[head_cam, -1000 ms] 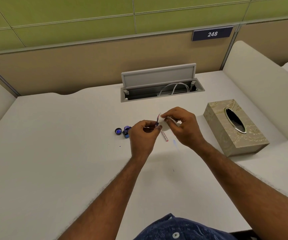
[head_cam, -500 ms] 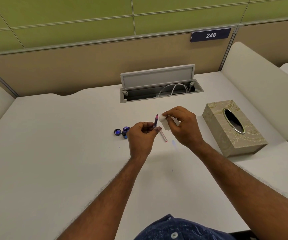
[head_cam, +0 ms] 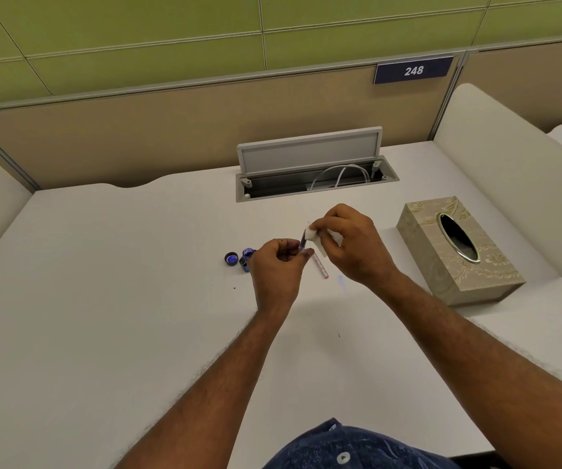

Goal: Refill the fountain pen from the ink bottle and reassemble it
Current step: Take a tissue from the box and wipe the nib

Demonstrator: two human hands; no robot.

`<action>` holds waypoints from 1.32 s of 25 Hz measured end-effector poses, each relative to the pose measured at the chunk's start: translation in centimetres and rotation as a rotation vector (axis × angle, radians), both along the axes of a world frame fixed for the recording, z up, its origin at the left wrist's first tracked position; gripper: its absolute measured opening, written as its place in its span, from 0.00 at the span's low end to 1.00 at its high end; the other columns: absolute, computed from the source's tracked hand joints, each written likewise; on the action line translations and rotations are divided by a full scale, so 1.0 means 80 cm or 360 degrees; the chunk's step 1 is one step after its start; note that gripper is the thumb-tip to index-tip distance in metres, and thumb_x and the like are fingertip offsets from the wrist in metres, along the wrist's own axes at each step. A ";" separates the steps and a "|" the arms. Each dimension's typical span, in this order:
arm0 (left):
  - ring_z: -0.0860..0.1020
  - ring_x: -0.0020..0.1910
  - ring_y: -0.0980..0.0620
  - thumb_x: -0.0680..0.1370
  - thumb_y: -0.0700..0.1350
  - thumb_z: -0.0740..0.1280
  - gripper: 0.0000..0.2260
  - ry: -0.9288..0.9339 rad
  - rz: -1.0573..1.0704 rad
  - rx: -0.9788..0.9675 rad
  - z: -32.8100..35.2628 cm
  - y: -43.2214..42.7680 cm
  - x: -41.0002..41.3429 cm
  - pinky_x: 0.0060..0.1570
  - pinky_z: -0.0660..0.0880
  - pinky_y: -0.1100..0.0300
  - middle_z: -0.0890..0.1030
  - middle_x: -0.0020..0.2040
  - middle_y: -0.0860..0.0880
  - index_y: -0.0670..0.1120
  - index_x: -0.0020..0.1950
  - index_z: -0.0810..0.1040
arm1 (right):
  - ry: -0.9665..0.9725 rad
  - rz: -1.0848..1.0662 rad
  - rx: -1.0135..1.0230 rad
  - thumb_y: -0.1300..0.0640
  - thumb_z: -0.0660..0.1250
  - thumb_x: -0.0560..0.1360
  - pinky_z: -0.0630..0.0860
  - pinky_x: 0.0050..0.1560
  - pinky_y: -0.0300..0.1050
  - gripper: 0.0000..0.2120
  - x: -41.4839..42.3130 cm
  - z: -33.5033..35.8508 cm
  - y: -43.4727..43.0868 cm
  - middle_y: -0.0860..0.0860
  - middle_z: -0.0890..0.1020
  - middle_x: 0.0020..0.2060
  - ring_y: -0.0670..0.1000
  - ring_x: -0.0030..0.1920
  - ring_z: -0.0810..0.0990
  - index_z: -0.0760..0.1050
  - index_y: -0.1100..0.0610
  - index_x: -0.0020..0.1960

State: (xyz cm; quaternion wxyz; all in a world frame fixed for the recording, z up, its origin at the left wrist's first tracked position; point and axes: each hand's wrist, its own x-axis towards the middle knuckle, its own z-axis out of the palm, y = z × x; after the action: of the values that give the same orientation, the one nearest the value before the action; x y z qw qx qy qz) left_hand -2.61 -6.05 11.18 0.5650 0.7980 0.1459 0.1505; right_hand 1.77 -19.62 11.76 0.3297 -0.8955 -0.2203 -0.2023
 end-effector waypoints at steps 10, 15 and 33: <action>0.78 0.35 0.63 0.69 0.44 0.77 0.14 0.0030 -0.0004 0.0002 0.001 0.000 0.002 0.35 0.71 0.81 0.84 0.43 0.48 0.41 0.51 0.83 | -0.0117 0.0015 -0.0194 0.60 0.69 0.74 0.75 0.43 0.46 0.06 -0.003 -0.002 -0.001 0.57 0.81 0.46 0.55 0.44 0.77 0.83 0.58 0.50; 0.77 0.34 0.64 0.69 0.44 0.77 0.14 0.0051 -0.0009 -0.0005 0.002 0.001 0.001 0.32 0.68 0.82 0.80 0.40 0.53 0.41 0.52 0.83 | -0.0071 -0.0070 -0.0175 0.61 0.69 0.75 0.72 0.45 0.45 0.07 0.008 0.003 -0.004 0.57 0.81 0.46 0.54 0.45 0.77 0.83 0.59 0.51; 0.82 0.47 0.52 0.77 0.46 0.68 0.13 0.0056 -0.0305 0.0187 -0.005 0.006 -0.002 0.51 0.76 0.64 0.85 0.51 0.44 0.41 0.59 0.82 | 0.0328 -0.0001 0.0311 0.61 0.67 0.77 0.72 0.48 0.30 0.06 0.005 0.000 -0.006 0.53 0.83 0.49 0.48 0.47 0.77 0.80 0.59 0.51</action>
State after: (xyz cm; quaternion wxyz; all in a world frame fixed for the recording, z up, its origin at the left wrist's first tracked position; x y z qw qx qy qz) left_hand -2.77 -5.54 10.74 0.5264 0.8426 0.0697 0.0899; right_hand 2.17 -20.07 11.76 0.4362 -0.8752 -0.1643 -0.1299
